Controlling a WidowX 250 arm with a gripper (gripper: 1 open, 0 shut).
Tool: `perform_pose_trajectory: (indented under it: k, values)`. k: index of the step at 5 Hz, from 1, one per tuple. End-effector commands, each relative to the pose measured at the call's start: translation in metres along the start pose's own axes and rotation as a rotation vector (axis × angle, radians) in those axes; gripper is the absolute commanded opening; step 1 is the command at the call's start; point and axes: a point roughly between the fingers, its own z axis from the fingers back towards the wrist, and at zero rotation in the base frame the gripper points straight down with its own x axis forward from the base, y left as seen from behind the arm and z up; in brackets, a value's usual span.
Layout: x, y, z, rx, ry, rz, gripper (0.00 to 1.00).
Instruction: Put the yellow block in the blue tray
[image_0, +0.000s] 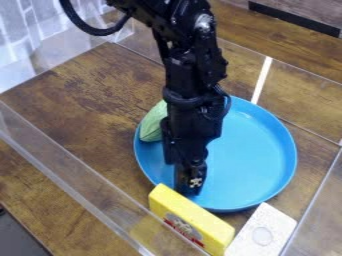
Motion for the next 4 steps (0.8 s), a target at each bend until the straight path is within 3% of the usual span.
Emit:
perform_pose_trajectory:
  k: [1, 2, 3, 4]
  values:
    - [-0.0016, 0.003, 0.0006, 0.002, -0.032, -0.02, 0.0]
    - [-0.0038, 0.0026, 0.0035, -0.005, -0.044, -0.029, 0.0]
    - [-0.0044, 0.0004, 0.0036, -0.008, -0.056, -0.037, 1.0]
    - [-0.0048, -0.0016, 0.0044, -0.012, -0.068, -0.046, 1.0]
